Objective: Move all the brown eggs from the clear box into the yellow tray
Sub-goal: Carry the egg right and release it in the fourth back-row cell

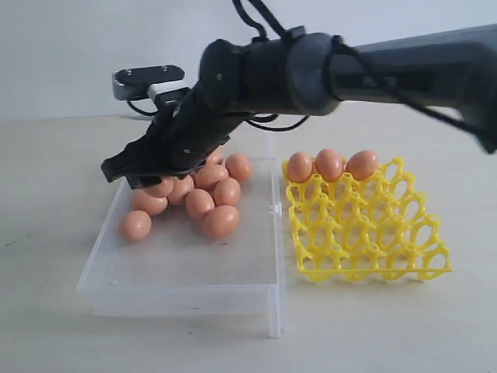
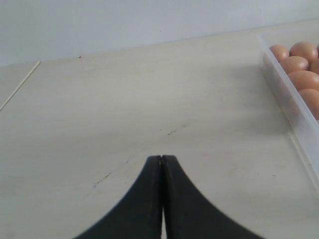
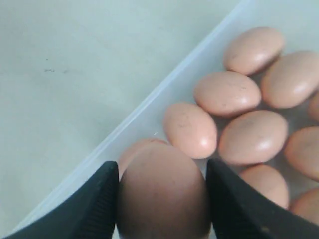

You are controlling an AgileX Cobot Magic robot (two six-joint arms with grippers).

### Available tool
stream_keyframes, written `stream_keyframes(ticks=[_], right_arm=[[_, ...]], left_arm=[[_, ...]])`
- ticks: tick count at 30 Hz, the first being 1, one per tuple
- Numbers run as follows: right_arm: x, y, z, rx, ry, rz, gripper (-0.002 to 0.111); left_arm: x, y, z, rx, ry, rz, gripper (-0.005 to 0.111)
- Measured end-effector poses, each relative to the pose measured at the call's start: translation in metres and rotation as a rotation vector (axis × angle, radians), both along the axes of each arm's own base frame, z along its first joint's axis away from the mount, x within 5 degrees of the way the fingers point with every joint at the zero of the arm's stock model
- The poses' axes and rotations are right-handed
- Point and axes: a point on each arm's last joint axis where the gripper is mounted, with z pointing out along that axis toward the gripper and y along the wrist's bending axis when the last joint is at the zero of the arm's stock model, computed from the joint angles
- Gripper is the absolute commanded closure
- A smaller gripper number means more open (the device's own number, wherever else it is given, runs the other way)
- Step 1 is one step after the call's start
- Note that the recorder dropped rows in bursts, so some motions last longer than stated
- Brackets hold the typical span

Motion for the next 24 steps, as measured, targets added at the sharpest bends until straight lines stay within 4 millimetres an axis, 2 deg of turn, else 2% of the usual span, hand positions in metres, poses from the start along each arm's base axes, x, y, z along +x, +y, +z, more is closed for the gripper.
stream_keyframes(ticks=[4,8,10,11,12,13,14,15,19,24], right_arm=[[-0.026,-0.045,0.002,0.041,-0.145,-0.101,0.108],[-0.042,-0.11,0.014,0.075,-0.282,-0.267,0.108],[-0.041,-0.141,0.017,0.074,-0.315,-0.355,0.108],[-0.033,-0.176,0.022,0.059,-0.35,-0.446,0.108],[-0.03,-0.188,0.021,0.045,-0.358,-0.472,0.108],[-0.019,-0.214,0.023,0.016,-0.388,-0.528,0.108],[-0.015,-0.223,0.023,0.003,-0.397,-0.547,0.108],[-0.005,-0.243,0.022,-0.026,-0.391,-0.589,0.108],[0.014,-0.277,0.011,-0.068,-0.347,-0.674,0.108],[0.035,-0.293,-0.018,-0.108,-0.235,-0.705,0.108]], left_arm=[[0.0,0.0,0.0,0.0,0.0,0.0,0.107],[0.0,0.0,0.0,0.0,0.0,0.0,0.107],[0.0,0.0,0.0,0.0,0.0,0.0,0.107],[0.0,0.0,0.0,0.0,0.0,0.0,0.107],[0.0,0.0,0.0,0.0,0.0,0.0,0.107],[0.0,0.0,0.0,0.0,0.0,0.0,0.107],[0.0,0.0,0.0,0.0,0.0,0.0,0.107],[0.0,0.0,0.0,0.0,0.0,0.0,0.107],[0.0,0.0,0.0,0.0,0.0,0.0,0.107],[0.0,0.0,0.0,0.0,0.0,0.0,0.107]])
